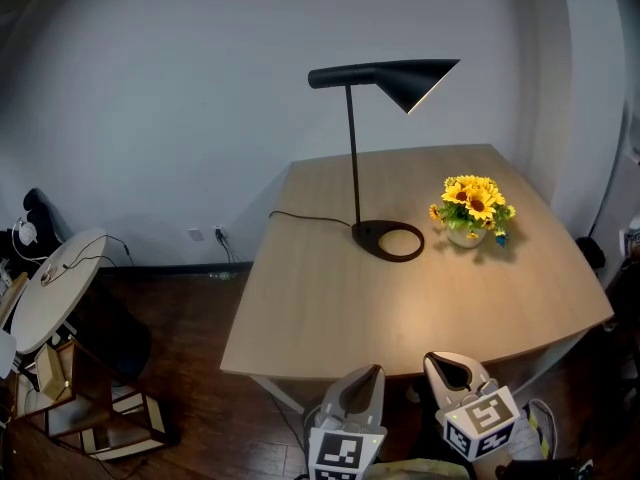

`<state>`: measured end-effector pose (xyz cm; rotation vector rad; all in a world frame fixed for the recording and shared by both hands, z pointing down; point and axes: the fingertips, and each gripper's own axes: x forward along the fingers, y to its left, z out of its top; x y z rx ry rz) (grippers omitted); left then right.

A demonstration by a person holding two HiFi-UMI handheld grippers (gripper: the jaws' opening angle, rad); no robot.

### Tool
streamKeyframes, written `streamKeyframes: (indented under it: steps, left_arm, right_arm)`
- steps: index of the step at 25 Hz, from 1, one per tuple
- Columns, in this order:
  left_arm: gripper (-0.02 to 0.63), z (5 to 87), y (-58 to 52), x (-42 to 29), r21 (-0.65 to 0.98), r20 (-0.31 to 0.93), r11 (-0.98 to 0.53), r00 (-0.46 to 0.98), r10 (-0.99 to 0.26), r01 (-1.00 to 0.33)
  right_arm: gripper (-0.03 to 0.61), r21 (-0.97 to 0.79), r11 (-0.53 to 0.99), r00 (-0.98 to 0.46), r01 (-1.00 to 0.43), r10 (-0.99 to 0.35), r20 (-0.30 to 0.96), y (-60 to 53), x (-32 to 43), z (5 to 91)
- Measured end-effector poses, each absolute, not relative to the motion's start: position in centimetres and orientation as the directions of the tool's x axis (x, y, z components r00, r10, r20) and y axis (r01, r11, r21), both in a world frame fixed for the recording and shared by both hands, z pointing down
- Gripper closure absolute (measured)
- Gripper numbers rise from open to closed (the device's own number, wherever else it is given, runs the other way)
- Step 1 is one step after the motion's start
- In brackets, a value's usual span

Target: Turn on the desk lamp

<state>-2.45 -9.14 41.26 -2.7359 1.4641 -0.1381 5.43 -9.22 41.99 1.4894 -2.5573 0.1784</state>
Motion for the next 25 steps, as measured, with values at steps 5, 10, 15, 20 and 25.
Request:
streamKeyframes:
  steps: [5,10,15,20,25]
  left_arm:
    - [0.617,41.3,-8.0,-2.5,-0.085,0.053,-0.548,0.546,-0.836,-0.832]
    - [0.617,42.1,-7.7,-2.3,-0.095,0.067,-0.549,0.545,-0.836,-0.830]
    - [0.617,43.1,-7.2,-2.1,-0.075,0.082,-0.553,0.548,-0.832,-0.830]
    - [0.617,42.9,-7.3,-2.0,-0.070,0.070,-0.553,0.549,-0.833,-0.830]
    - [0.617,43.0,-7.5,-2.2,-0.052,0.069,-0.544,0.540,-0.839,-0.838]
  right_arm:
    - [0.580,-0.017,0.490,-0.482,-0.872,-0.852,0.205,-8.0,5.2,42.5]
    - [0.580,-0.023,0.468,-0.464,-0.883,-0.864,0.195,-7.5,5.4,43.1]
    - [0.581,-0.021,0.461,-0.457,-0.887,-0.868,0.193,-7.4,5.6,43.3]
    - [0.581,-0.031,0.461,-0.458,-0.887,-0.869,0.188,-7.5,5.6,43.7]
    - [0.581,-0.033,0.463,-0.461,-0.886,-0.867,0.188,-7.5,5.7,43.8]
